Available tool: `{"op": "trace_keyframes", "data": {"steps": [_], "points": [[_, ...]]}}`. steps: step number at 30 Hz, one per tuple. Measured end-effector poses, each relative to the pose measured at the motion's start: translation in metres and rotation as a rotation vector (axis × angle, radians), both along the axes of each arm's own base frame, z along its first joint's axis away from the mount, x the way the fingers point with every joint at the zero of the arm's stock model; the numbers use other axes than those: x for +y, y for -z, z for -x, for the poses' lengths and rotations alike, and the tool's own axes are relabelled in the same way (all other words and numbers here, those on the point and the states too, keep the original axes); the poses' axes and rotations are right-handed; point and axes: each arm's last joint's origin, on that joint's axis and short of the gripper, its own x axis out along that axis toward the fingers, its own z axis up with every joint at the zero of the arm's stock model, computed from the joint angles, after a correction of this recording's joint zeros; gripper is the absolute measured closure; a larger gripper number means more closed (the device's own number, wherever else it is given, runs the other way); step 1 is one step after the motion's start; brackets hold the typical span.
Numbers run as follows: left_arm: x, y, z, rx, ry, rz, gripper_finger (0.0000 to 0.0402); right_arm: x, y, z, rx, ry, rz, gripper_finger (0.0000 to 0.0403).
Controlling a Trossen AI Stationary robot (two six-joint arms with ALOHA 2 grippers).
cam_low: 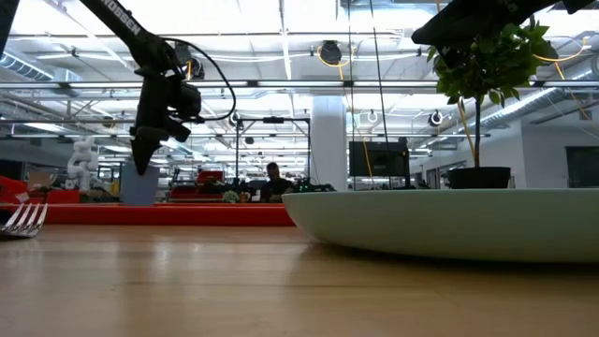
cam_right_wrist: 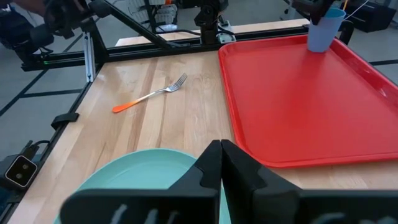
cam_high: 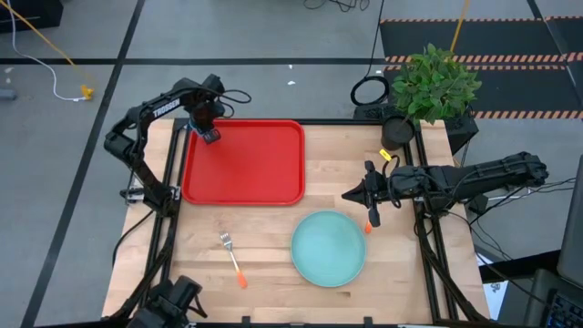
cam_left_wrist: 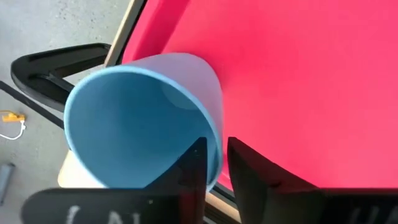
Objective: Pick and place plate/cup/fork/spoon on tray
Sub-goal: Put the blue cup on the red serving tray, then put the light green plate on the red serving tray
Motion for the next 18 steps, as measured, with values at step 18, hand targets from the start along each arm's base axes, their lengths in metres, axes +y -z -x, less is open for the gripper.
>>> {"op": "trace_keyframes", "data": {"steps": [18], "points": [[-0.045, -0.055, -0.008, 0.018, -0.063, -0.259, 0.0314, 0.000, 0.001, -0.002, 0.005, 0.005, -0.025, 0.0394]]}}
